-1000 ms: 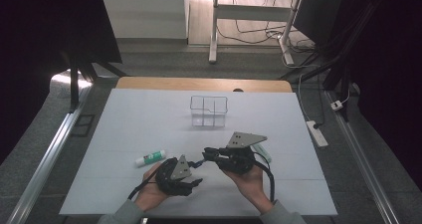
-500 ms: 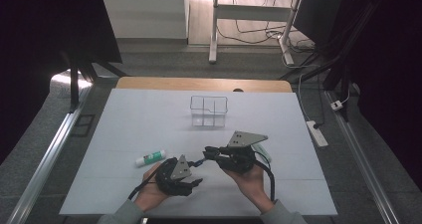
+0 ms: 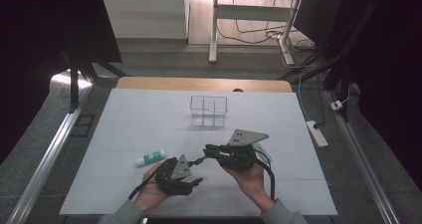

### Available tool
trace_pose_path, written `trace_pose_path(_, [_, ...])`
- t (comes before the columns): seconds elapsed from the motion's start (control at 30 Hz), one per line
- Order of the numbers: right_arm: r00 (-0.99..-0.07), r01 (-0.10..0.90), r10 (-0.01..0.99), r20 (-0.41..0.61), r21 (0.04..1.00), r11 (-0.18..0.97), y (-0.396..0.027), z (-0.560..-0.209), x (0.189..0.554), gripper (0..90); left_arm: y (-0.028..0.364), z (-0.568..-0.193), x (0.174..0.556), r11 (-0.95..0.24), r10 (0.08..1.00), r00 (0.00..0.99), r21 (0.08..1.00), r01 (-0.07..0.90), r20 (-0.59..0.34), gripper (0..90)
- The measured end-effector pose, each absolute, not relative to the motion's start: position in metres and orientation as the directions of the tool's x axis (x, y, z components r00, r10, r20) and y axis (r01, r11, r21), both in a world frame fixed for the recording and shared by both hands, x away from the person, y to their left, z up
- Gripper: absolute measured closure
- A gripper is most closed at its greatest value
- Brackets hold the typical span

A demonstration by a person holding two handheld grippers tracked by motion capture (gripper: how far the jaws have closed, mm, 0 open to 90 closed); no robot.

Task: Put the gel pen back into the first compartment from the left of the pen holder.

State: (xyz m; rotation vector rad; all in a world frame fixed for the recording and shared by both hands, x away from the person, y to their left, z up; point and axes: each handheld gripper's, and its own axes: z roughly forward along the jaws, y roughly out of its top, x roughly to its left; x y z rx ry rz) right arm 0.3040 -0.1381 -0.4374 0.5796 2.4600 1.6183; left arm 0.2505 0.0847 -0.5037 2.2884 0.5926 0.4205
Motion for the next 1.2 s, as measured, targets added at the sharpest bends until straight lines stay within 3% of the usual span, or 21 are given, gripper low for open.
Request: trace_pose_path(1.2, [-0.868,0.23,0.492,0.063,0.93,0.288,-0.154,-0.417,0.334,79.4,0.09,-0.5,0.25,-0.605,0.547,0.83,0.737,0.301,0.11,39.0])
